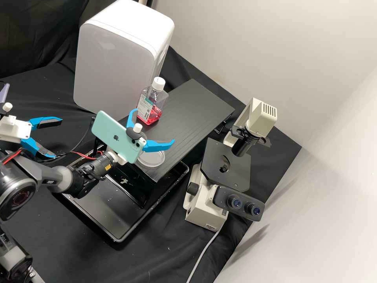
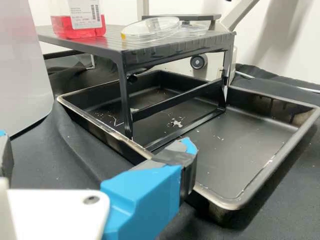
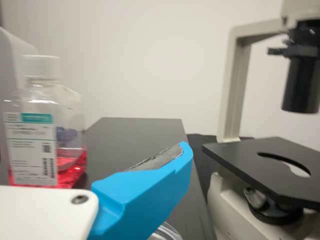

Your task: Place the lid on the petri dish

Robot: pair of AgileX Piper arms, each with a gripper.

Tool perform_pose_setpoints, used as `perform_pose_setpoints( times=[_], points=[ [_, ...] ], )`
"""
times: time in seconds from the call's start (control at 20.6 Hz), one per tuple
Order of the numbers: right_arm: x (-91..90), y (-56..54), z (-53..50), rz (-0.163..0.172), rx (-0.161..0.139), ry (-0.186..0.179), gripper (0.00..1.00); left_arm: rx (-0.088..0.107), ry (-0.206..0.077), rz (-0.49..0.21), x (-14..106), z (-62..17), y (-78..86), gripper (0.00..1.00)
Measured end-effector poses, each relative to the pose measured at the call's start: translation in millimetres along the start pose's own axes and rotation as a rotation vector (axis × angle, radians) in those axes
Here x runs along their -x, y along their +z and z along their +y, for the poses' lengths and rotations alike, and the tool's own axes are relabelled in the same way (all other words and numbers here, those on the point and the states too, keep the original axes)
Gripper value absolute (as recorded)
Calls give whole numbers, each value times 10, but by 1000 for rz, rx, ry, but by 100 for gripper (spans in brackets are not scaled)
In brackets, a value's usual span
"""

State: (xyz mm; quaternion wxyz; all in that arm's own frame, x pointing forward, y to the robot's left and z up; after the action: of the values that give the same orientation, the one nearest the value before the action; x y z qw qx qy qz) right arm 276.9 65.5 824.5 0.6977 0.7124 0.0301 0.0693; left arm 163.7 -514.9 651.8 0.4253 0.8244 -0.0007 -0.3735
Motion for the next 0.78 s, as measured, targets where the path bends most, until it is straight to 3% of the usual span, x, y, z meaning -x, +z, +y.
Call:
perform_pose_setpoints(
  times=[0.19,0.34,0.53,0.78],
  points=[
    [99,-93,-99,48,31,-23,100,0,0,0,0,0,0,100],
    [158,-120,-198,59,47,-59,100,0,0,0,0,0,0,100],
    [221,-88,-326,53,71,-103,100,0,-2,1,-1,-5,-1,100],
    [320,-12,-367,34,84,-88,100,0,-4,1,-2,-8,-2,100]
  ],
)
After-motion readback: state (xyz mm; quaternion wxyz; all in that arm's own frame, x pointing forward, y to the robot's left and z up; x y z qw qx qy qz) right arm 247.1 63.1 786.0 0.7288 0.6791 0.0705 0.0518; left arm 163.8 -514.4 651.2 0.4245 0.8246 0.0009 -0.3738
